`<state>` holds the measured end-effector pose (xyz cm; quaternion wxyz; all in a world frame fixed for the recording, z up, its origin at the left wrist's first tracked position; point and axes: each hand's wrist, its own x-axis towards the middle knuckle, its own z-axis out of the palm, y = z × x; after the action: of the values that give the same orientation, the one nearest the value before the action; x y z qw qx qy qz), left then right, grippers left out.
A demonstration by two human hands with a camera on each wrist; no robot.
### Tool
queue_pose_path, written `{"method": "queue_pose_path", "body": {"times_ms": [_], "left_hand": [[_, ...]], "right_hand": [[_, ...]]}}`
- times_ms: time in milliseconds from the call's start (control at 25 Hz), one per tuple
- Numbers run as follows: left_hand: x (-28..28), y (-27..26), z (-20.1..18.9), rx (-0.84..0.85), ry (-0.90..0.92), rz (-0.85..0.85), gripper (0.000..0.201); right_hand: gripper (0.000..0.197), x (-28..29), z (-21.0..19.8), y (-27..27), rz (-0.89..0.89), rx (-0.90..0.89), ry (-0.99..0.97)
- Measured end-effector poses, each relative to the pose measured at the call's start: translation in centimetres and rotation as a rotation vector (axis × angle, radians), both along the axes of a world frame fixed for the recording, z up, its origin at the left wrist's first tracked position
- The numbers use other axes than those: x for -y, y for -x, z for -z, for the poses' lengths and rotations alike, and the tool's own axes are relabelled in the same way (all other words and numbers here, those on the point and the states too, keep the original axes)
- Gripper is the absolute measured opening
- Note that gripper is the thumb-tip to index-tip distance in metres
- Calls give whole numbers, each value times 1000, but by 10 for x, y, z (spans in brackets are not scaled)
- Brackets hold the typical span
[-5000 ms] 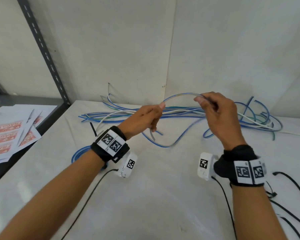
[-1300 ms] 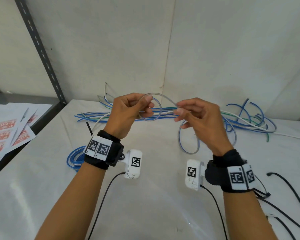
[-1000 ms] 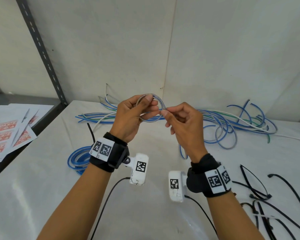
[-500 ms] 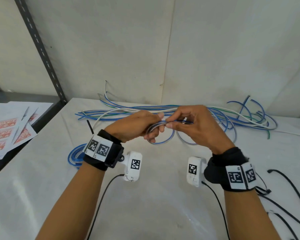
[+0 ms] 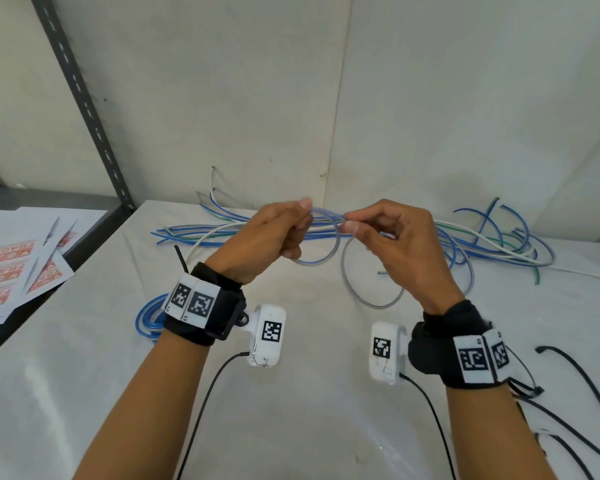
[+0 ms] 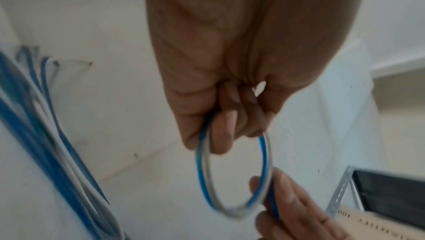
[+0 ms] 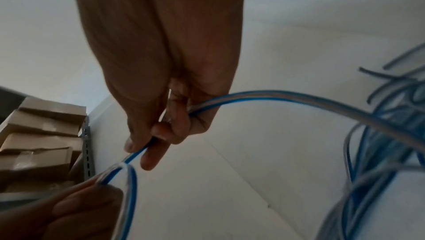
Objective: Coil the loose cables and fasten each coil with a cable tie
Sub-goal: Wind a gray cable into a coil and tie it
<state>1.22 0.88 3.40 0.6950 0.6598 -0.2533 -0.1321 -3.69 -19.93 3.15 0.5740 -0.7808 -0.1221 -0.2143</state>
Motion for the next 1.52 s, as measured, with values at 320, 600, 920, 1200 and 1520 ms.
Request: {"method": "queue_pose_path", "body": {"times_ms": [320,600,920,1200,1520], "left_hand": [[3,-1,-4,-289,296,131,43],[21,13,-2,-153,-66,30,45],[23,4,-12,-294,646,-210,43],[8,3,-7,-392,256,91,48],[19,6,-13,-319,681,-204,46]], "right_hand": [[9,-24,4,-2,-23,88,-181],[11,-2,-3,7,-72,-4,207],[20,-56,16,0,-22,47,-356],[21,-10,0,2,-73,45,106],[14,-37,7,-1,11,36,-320]]}}
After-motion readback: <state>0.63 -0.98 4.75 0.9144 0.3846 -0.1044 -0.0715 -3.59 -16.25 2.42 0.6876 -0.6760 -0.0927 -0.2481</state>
